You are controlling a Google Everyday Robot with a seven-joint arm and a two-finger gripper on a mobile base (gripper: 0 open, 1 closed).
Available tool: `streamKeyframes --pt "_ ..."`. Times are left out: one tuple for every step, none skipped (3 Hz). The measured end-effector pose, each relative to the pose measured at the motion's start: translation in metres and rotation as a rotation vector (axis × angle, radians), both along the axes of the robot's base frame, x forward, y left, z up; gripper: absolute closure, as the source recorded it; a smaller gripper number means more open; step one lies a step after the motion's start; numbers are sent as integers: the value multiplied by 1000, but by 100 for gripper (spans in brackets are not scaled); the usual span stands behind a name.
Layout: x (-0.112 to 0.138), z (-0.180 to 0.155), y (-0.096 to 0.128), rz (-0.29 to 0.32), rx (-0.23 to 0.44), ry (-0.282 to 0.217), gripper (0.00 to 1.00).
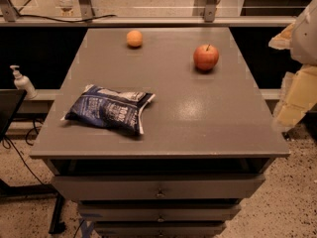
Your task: Pick orange
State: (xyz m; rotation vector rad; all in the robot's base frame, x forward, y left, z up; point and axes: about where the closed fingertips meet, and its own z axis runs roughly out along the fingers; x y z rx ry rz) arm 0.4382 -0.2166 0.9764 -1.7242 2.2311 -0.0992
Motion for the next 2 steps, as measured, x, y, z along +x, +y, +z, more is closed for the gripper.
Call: streamKeyframes --pt "4 1 4 6 8 -16 0" --pt "17 -10 20 26 37 -37 0"
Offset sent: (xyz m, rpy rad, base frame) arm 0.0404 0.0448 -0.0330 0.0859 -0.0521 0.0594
